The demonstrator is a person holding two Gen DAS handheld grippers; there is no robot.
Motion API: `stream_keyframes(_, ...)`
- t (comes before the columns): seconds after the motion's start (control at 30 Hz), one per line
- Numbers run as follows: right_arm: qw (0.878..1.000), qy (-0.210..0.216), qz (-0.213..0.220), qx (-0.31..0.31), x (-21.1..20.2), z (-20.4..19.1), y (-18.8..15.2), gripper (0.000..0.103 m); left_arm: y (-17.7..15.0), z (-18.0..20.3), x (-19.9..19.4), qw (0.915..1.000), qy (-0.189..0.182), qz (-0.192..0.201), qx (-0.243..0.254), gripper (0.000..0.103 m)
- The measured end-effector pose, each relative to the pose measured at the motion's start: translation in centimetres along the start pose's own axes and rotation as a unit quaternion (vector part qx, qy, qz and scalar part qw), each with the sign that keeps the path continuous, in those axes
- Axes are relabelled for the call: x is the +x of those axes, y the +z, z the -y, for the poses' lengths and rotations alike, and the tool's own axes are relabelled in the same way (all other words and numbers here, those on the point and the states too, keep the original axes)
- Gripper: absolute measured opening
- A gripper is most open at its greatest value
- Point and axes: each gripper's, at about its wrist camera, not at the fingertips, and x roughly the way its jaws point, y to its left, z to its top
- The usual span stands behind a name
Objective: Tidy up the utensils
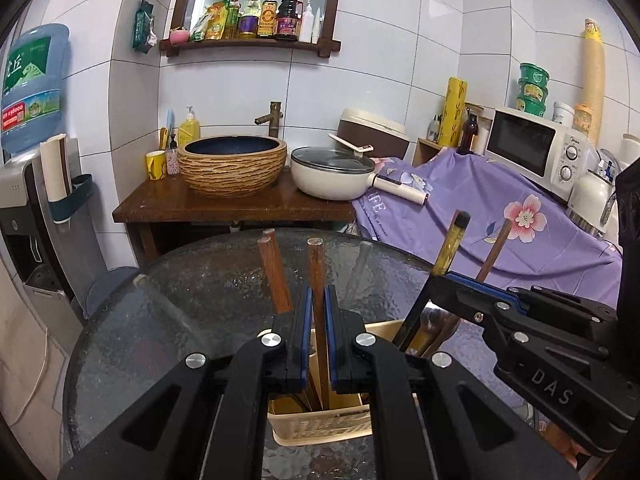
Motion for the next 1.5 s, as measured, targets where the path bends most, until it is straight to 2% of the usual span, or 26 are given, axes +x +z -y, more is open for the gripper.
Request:
stream_keyframes(0.07,1.000,-0.004,0.000,-0.005,0.2,0.1,-0.4,0.008,-0.1,0.0,-0.2,1.0000,0.001,0.006,0.004,0.007)
stream_keyframes(0.13,0.999,-0.019,0.007,-0.025,0.0,-0.3,-0.8,0.008,-0.1,-0.1,-0.6,0.9999,-0.007,0.014,0.001,0.013)
stream_keyframes(0.17,0.999,-0.023,0.015,-0.031,-0.5,-0.5,-0.9,0.009,-0.1,-0.1,-1.1,0.9997,-0.007,0.023,0.000,0.026)
stream_keyframes(0.2,0.999,-0.024,0.022,-0.036,-1.0,-0.6,-1.0,0.011,-0.2,-0.2,-1.9,0.9994,-0.004,0.034,-0.002,0.045)
stream_keyframes(0.23,0.998,-0.023,0.034,-0.041,-1.8,-0.7,-1.2,0.018,-0.3,-0.3,-3.0,0.9987,0.001,0.051,-0.004,0.055)
stream_keyframes(0.27,0.998,-0.025,0.049,-0.041,-2.9,-0.6,-1.4,0.035,-0.5,-0.6,-4.3,0.9973,0.005,0.072,-0.007,0.068)
stream_keyframes(0.3,0.996,-0.029,0.068,-0.041,-4.3,-0.6,-1.8,0.046,-0.7,-0.8,-5.3,0.9961,0.008,0.087,-0.010,0.077)
stream_keyframes(0.33,0.995,-0.031,0.085,-0.042,-5.4,-0.7,-2.3,0.062,-1.4,-1.2,-7.1,0.9936,0.014,0.111,-0.010,0.081)
stream_keyframes(0.4,0.992,-0.034,0.108,-0.054,-8.1,-1.3,-4.0,0.067,-2.7,-1.6,-9.8,0.9893,0.026,0.144,-0.003,0.098)
stream_keyframes(0.43,0.991,-0.035,0.112,-0.058,-8.9,-1.6,-4.8,0.073,-3.3,-1.7,-10.7,0.9873,0.033,0.155,0.000,0.097)
stream_keyframes(0.47,0.991,-0.036,0.115,-0.060,-9.8,-1.9,-5.8,0.083,-4.1,-1.8,-11.8,0.9852,0.041,0.166,0.007,0.097)
stream_keyframes(0.5,0.990,-0.037,0.119,-0.062,-10.7,-2.3,-6.8,0.087,-5.5,-2.0,-13.1,0.9835,0.049,0.173,0.017,0.097)
stream_keyframes(0.67,0.984,-0.056,0.149,-0.080,-15.3,-4.9,-13.8,0.097,-10.7,-2.4,-16.9,0.9844,0.070,0.161,0.012,0.097)
stream_keyframes(0.83,0.980,-0.082,0.157,-0.088,-18.9,-6.8,-20.3,0.097,-16.4,-1.6,-19.9,0.9878,0.088,0.128,-0.001,0.097)
stream_keyframes(0.93,0.979,-0.088,0.164,-0.088,-21.3,-7.5,-23.1,0.097,-19.5,-0.6,-21.5,0.9913,0.077,0.107,-0.001,0.097)
stream_keyframes(1.07,0.976,-0.103,0.174,-0.084,-24.0,-8.0,-25.4,0.097,-22.3,0.1,-23.4,0.9910,0.094,0.095,-0.009,0.097)
stream_keyframes(1.3,0.977,-0.095,0.184,-0.044,-27.4,-8.3,-28.6,0.097,-23.9,0.1,-26.3,0.9849,0.140,0.102,-0.013,0.097)
stream_keyframes(1.5,0.974,-0.110,0.190,-0.056,-28.6,-8.8,-29.4,0.097,-23.9,1.4,-27.4,0.9794,0.155,0.128,0.014,0.097)
